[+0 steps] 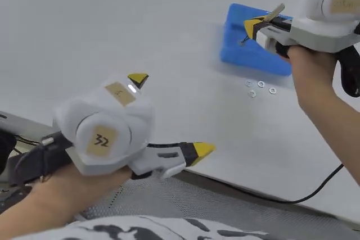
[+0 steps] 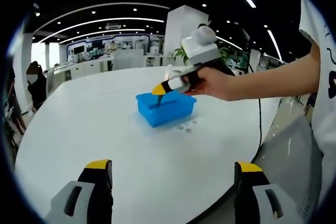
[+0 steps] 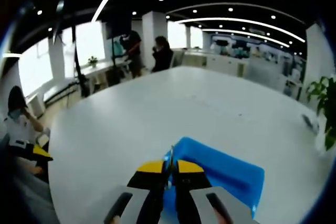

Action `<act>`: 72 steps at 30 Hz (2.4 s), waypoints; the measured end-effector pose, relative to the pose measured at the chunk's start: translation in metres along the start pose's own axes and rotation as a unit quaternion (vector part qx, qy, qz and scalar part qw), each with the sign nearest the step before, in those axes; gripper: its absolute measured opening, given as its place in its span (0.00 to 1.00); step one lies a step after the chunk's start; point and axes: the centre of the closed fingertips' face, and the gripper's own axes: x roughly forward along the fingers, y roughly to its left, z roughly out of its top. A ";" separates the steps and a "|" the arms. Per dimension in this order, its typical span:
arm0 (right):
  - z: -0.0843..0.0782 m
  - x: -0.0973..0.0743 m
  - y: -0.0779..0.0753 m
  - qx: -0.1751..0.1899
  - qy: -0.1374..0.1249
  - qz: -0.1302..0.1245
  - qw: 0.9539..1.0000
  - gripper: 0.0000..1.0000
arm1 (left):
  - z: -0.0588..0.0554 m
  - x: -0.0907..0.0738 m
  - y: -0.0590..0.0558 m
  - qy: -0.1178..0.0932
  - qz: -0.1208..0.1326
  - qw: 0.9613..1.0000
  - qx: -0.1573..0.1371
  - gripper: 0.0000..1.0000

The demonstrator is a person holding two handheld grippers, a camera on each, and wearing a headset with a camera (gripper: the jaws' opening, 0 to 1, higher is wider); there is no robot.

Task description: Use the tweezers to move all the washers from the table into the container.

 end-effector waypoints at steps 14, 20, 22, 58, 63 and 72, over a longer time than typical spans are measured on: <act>-0.021 0.025 -0.001 0.006 0.021 -0.004 1.000 0.03 | -0.011 0.002 -0.001 0.033 0.008 0.999 0.041 0.99; -0.026 0.027 -0.001 -0.002 0.025 -0.005 1.000 0.03 | -0.013 0.001 -0.001 0.040 0.009 0.998 0.049 0.99; -0.025 0.025 0.002 -0.006 0.025 -0.005 1.000 0.03 | -0.013 0.001 0.000 0.040 0.010 0.998 0.049 0.99; -0.018 -0.075 0.021 0.037 -0.043 -0.027 0.998 0.04 | -0.015 0.002 -0.002 0.046 0.003 0.998 0.044 0.99; -0.034 -0.069 0.019 0.050 -0.028 -0.028 0.998 0.04 | -0.018 0.002 -0.003 0.054 0.002 0.998 0.045 0.99; -0.061 -0.051 0.018 0.040 0.009 -0.031 0.999 0.04 | -0.023 0.003 -0.002 0.067 0.001 0.997 0.039 0.99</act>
